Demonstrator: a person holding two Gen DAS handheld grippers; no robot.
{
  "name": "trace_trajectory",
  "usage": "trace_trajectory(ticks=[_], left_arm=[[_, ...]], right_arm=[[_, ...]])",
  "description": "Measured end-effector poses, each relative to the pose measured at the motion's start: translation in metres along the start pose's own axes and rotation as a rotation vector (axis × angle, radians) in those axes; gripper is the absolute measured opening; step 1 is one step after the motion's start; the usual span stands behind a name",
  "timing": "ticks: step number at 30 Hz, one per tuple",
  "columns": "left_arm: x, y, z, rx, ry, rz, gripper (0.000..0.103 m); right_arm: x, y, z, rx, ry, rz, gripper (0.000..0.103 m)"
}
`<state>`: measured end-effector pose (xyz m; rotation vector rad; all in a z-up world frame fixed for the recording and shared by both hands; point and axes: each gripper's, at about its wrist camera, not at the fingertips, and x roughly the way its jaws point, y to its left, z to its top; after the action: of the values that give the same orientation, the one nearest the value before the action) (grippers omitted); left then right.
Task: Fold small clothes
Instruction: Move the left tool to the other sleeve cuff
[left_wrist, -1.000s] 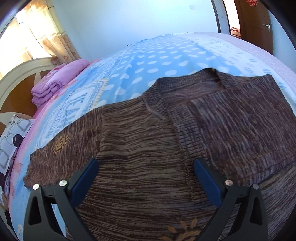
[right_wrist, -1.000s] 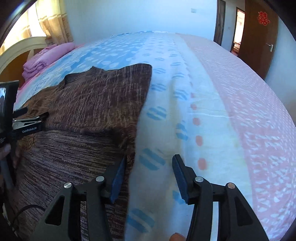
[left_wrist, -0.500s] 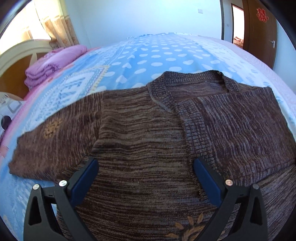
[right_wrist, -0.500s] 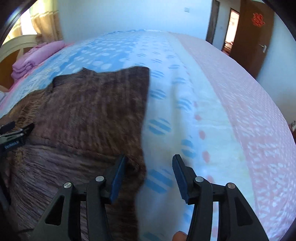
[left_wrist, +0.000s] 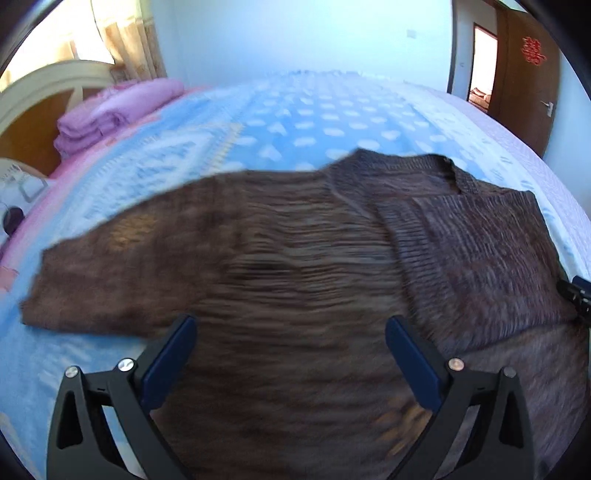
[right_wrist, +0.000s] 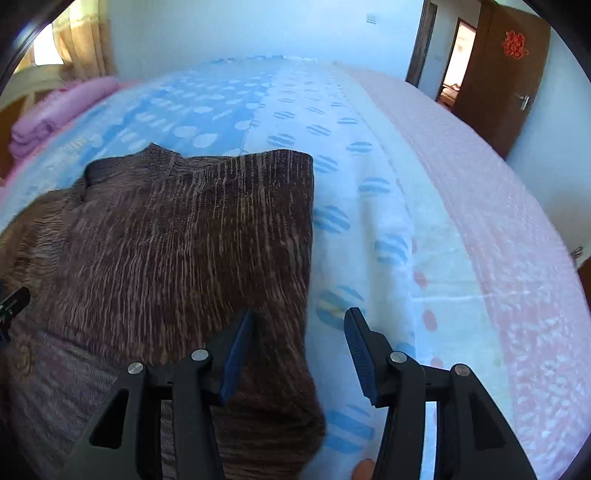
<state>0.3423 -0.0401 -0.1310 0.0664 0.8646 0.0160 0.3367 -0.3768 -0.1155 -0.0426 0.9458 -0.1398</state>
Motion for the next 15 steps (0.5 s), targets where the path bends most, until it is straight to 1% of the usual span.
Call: trace_trajectory(ticks=[2, 4, 5, 7, 10, 12, 15], left_arm=[[-0.011, 0.021, -0.003, 0.014, -0.033, 0.033, 0.103], [-0.019, 0.051, -0.003, -0.013, -0.051, 0.056, 0.103], [-0.020, 0.064, -0.003, -0.027, -0.056, 0.080, 0.103], [-0.019, 0.094, -0.001, -0.067, -0.051, 0.138, 0.103], [-0.009, 0.142, -0.003, -0.146, 0.001, 0.199, 0.103], [-0.001, 0.175, -0.007, -0.210, 0.034, 0.244, 0.103], [0.003, 0.211, -0.017, -0.270, 0.061, 0.306, 0.103]], right_arm=[[-0.007, -0.006, -0.006, -0.007, -0.007, -0.012, 0.054], [-0.018, -0.005, -0.005, -0.009, -0.019, -0.044, 0.054], [-0.025, -0.001, -0.004, -0.015, -0.038, -0.063, 0.054], [-0.038, 0.011, 0.001, -0.024, -0.092, -0.029, 0.054], [-0.047, 0.043, 0.012, -0.063, -0.127, 0.069, 0.056], [-0.036, 0.058, 0.017, -0.074, -0.106, 0.097, 0.056], [-0.006, 0.062, 0.013, -0.043, -0.016, 0.079, 0.056]])
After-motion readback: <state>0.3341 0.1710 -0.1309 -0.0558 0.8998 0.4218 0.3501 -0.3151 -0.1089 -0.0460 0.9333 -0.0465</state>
